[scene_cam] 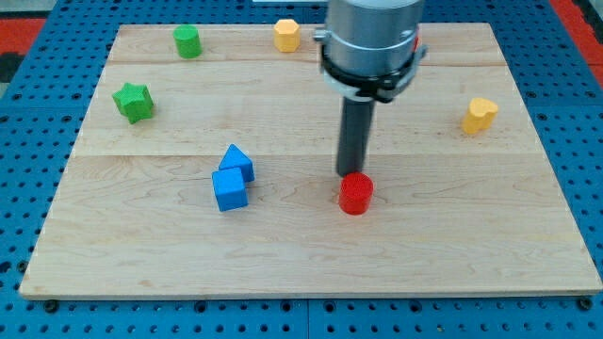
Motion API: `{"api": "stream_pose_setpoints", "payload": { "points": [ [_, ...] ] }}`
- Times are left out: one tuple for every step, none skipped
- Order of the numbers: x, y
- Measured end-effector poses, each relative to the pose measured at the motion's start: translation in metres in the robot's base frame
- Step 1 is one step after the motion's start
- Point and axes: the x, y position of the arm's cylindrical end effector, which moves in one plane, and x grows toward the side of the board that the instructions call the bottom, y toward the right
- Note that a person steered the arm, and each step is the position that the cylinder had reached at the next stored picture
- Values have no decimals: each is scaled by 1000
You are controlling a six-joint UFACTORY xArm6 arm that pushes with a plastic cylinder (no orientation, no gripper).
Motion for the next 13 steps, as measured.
{"api": "stream_pose_setpoints", "payload": {
  "points": [
    [1, -42],
    [11, 13],
    [24, 110],
    [9, 67],
    [-18, 63],
    [26, 29],
    [43, 66],
    [46, 110],
    [50, 124],
    [19, 105],
    [-14, 54],
    [-22, -18],
    [14, -96]
  ]
}}
